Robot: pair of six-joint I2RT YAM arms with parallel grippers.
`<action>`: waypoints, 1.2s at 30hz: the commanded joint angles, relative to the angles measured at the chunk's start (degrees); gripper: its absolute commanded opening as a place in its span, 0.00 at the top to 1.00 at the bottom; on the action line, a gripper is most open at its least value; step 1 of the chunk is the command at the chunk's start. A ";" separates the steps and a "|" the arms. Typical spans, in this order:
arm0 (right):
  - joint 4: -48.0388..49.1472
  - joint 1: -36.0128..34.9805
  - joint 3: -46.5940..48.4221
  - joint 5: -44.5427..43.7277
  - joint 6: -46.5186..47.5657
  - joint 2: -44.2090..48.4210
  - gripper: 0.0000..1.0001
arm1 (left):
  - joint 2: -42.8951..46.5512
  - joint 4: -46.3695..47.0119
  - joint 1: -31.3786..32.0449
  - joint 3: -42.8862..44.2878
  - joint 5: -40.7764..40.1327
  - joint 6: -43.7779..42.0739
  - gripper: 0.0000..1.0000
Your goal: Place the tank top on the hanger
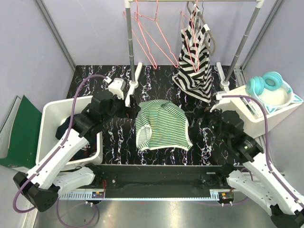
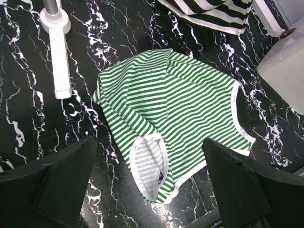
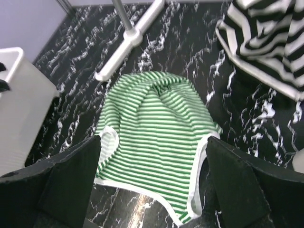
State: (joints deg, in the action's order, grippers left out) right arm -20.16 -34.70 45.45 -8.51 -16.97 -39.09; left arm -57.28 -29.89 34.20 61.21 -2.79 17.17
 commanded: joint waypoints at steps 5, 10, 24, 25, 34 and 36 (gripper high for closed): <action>2.15 0.25 19.48 8.32 5.10 -10.02 0.00 | 3.13 2.11 -2.99 -3.02 1.20 -1.96 0.01; 0.65 0.24 38.46 14.66 8.26 -26.95 0.06 | 5.24 4.58 -3.08 -6.89 1.38 -2.31 0.01; 0.74 2.87 73.18 3.85 22.25 -58.98 0.20 | 7.09 4.93 -3.08 -7.68 0.94 -3.72 0.01; 0.74 4.62 74.33 4.38 21.98 -61.34 0.20 | 7.00 5.02 -3.08 -7.77 0.85 -3.81 0.01; -3.21 9.74 86.90 13.69 22.24 -73.83 0.23 | 6.04 5.02 -3.17 -7.86 1.20 -3.90 0.01; -4.97 9.82 88.75 16.33 22.95 -74.99 0.26 | 6.12 4.93 -3.08 -7.86 1.12 -3.98 0.01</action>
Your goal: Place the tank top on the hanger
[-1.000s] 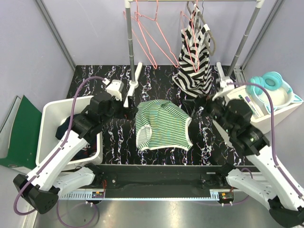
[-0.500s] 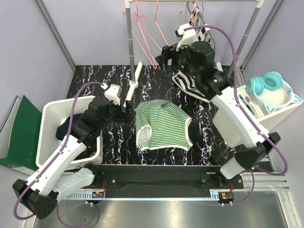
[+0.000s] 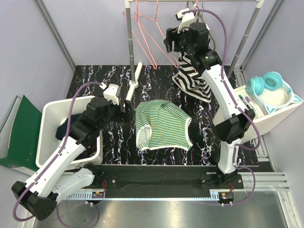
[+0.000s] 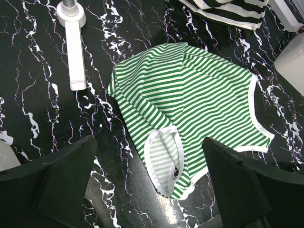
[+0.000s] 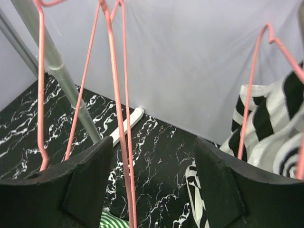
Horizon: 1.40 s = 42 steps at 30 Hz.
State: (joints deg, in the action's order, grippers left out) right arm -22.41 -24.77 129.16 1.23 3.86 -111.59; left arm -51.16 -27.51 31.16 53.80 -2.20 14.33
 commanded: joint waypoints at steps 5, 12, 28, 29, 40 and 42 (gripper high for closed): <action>-3.69 -0.10 5.14 9.14 2.03 -3.55 0.30 | 0.44 2.63 -0.04 -0.54 0.18 -1.23 0.01; -4.13 -0.10 4.78 9.75 0.80 -3.28 0.66 | 0.27 2.55 -0.04 -0.54 0.70 -1.23 0.01; -4.13 -0.71 8.91 9.32 0.71 1.55 1.00 | -0.26 2.55 -0.04 -0.54 1.76 -1.58 0.01; -4.13 -0.80 8.65 9.14 0.63 1.90 1.00 | -0.26 2.63 -0.04 -0.54 1.84 -1.67 0.01; -1.94 -1.59 -6.89 2.12 0.10 13.58 1.00 | -1.05 2.55 0.04 -0.71 1.85 -2.64 0.03; -0.18 -1.59 -14.88 1.06 -0.86 18.74 1.00 | -1.49 2.46 0.13 -0.54 1.67 -3.08 0.06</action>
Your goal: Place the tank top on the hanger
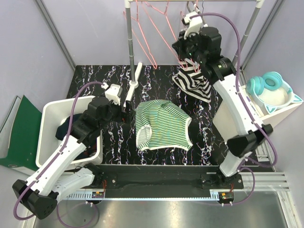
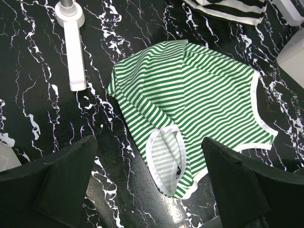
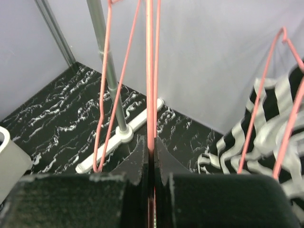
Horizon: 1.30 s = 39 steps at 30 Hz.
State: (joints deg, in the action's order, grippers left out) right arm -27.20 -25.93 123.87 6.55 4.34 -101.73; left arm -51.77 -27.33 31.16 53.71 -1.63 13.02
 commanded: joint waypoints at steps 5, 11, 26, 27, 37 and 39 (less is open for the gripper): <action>7.42 -0.96 -29.10 -8.65 -5.21 19.89 1.00 | -2.54 -0.26 6.25 0.51 -6.87 1.29 0.08; 8.66 -3.86 -50.46 -11.91 -13.12 34.31 1.00 | -5.09 3.04 18.39 -4.64 -14.26 10.97 0.09; 2.42 -6.24 -74.92 -9.80 -22.09 54.18 1.00 | -21.70 20.38 21.58 -16.00 -12.35 16.25 0.32; 1.98 -6.23 -74.92 -9.97 -21.74 54.71 1.00 | -22.06 20.56 21.58 -16.36 -12.35 16.51 0.32; -0.22 -6.23 -75.71 -10.41 -21.48 56.73 1.00 | -27.59 23.37 21.75 -18.29 -9.10 17.92 0.37; -0.31 -6.23 -75.80 -10.68 -21.39 56.82 1.00 | -28.30 23.38 21.84 -18.47 -8.74 18.10 0.40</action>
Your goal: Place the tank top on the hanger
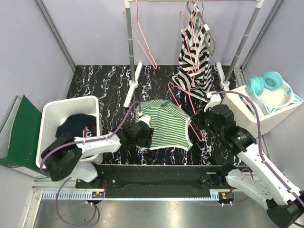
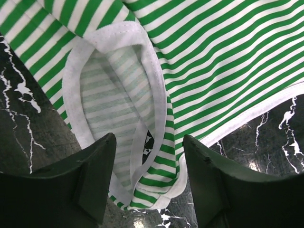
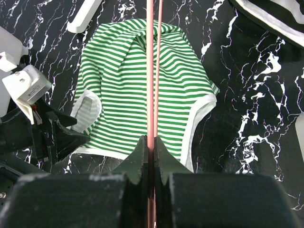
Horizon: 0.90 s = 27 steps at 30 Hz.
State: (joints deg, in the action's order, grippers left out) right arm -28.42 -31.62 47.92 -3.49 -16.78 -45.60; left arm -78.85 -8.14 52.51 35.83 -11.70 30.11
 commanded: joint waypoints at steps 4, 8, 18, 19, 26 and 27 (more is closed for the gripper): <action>0.92 -0.55 0.15 -0.64 -0.36 0.96 1.00 | -0.87 6.29 0.84 -1.38 1.16 1.53 0.67; 0.74 -0.55 0.24 -0.12 -0.36 1.04 1.00 | 0.80 6.74 0.75 -0.16 1.07 1.80 0.97; 0.83 -0.55 0.60 1.55 0.08 2.62 1.00 | 1.25 6.90 -8.46 9.95 5.98 -0.75 1.00; 0.91 -0.55 0.51 1.73 -0.01 2.80 1.00 | -0.24 7.96 -11.70 11.26 9.21 -0.40 1.00; 1.09 -0.55 0.24 6.20 -0.27 5.87 1.00 | -11.23 8.32 -21.74 24.00 17.68 -1.19 1.00; 1.18 -0.55 0.07 6.65 -0.28 6.23 1.00 | -13.50 6.66 -23.05 26.80 17.85 -1.63 1.00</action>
State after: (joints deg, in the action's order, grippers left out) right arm -29.50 -31.64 47.86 -0.43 -16.78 -41.54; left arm -87.29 -2.72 32.49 54.30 0.82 30.09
